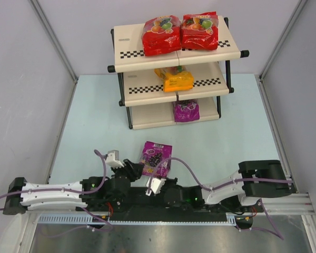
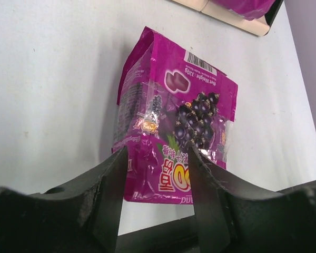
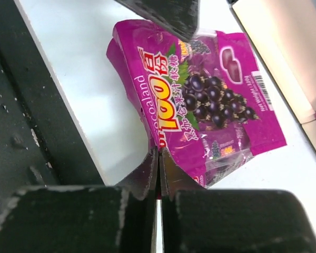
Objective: Place and organize the candy bags onto the shelf
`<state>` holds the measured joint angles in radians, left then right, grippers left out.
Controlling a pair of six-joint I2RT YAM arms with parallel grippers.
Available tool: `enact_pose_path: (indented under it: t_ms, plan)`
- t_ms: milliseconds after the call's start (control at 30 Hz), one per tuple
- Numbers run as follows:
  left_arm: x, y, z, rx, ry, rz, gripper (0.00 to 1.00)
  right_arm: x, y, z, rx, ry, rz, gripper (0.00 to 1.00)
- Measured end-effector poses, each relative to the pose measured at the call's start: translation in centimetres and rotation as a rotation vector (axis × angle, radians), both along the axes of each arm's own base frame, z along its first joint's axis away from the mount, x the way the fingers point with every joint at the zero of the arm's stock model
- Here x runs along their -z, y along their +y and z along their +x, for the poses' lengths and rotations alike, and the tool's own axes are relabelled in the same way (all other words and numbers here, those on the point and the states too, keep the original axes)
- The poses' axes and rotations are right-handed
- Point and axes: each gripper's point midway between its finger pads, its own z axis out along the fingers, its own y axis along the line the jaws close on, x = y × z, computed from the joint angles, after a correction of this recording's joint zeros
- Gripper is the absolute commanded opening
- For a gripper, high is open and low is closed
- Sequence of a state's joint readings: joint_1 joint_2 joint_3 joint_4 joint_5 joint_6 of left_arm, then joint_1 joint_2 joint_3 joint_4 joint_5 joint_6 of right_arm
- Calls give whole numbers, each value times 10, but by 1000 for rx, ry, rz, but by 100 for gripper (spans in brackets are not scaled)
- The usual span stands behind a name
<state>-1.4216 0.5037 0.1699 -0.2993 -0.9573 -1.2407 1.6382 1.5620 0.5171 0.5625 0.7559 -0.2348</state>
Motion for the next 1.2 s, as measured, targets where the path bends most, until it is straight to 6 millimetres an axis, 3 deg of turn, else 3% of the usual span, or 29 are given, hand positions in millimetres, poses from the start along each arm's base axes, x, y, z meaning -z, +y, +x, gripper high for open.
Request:
enact_pose_path:
  t_ms: [100,333,533,733,833,933,1033,1200]
  plan:
    - [-7,3,1,-7,-8,-18,56,-11,-3,1,-12,49,26,0]
    - [-52,9,6,-36,-54,-87,56,-72,-20,-4,-97,246,200,0]
    - [-69,15,8,-51,-80,-89,56,-94,-40,-48,-266,421,202,0]
    - [-67,18,9,-51,-82,-51,56,-92,-47,-104,-431,587,114,0]
    - [-66,18,9,-51,-81,-40,56,-90,-51,-115,-456,630,100,0]
    - [-64,19,8,-51,-80,-29,56,-89,-52,-108,-419,645,105,0]
    - [-63,20,8,-52,-79,-22,56,-90,-52,-81,-333,646,136,0]
    - [-62,22,9,-54,-80,-11,56,-89,-56,-8,-139,638,200,1]
